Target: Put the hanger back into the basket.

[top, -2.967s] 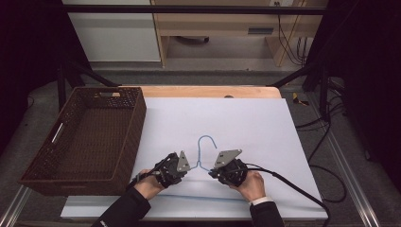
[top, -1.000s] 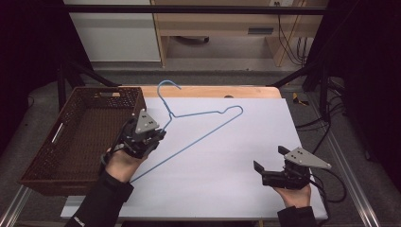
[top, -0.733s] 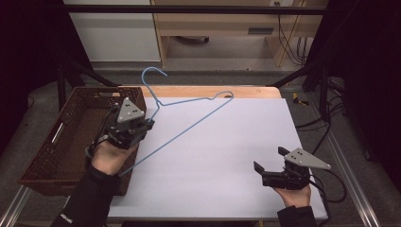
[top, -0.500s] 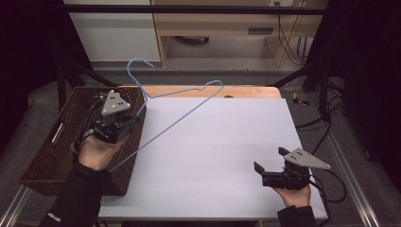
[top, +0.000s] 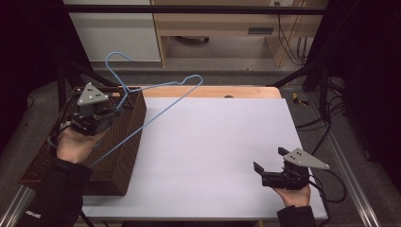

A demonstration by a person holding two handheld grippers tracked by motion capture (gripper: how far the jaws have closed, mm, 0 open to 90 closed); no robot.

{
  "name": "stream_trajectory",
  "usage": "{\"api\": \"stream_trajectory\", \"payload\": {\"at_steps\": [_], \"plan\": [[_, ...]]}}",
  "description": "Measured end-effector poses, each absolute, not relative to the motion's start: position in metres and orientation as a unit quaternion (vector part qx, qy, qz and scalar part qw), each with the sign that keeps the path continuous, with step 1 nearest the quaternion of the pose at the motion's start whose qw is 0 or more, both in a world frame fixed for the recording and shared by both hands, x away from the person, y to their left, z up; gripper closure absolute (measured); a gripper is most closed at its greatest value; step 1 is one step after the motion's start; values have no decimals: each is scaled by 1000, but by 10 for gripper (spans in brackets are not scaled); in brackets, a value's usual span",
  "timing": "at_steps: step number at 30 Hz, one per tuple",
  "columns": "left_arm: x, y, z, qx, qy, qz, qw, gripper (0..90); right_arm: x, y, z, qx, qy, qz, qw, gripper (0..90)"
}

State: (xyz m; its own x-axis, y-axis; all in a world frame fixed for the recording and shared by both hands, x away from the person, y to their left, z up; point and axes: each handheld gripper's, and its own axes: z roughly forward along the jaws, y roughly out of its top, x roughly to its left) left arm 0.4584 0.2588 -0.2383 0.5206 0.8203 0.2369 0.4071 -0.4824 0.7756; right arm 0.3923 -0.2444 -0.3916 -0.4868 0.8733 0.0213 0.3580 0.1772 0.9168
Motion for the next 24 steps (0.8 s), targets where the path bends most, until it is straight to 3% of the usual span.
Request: {"api": "stream_trajectory", "payload": {"at_steps": [24], "plan": [[472, 354, -263, 770, 450, 339, 299, 864, 393, -243, -393, 426, 723, 473, 269, 16]]}}
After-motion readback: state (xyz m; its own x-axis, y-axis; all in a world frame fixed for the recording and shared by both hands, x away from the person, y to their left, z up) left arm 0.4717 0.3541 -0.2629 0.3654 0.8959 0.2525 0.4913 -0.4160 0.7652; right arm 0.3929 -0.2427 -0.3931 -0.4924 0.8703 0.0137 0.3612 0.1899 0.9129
